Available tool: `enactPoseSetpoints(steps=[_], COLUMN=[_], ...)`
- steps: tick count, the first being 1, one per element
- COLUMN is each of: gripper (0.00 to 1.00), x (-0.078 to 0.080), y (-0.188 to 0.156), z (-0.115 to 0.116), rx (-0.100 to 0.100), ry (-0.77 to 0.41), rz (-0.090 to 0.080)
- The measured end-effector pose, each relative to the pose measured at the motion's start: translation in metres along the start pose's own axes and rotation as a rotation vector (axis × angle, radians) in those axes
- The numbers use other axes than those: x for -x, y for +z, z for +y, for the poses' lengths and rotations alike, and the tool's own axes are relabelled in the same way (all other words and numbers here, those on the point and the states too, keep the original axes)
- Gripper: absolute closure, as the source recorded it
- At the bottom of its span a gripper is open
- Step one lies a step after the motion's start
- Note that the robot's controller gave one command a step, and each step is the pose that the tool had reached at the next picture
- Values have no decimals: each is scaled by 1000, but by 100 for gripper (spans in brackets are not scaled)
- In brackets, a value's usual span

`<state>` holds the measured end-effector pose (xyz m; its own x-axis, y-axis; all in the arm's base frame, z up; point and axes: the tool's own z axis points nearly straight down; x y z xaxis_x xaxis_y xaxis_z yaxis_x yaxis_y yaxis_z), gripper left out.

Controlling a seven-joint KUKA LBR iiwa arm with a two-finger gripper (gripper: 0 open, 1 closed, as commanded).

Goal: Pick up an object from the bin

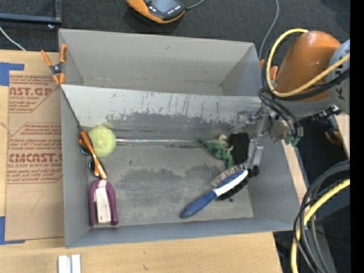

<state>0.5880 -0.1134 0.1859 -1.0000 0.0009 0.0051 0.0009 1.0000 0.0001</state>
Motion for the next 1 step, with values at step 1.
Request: enactPoseSetpoints(steps=[1], gripper=[0], x=[2], y=[-5], z=[1], rx=[-1], ry=[-2], rz=[-8])
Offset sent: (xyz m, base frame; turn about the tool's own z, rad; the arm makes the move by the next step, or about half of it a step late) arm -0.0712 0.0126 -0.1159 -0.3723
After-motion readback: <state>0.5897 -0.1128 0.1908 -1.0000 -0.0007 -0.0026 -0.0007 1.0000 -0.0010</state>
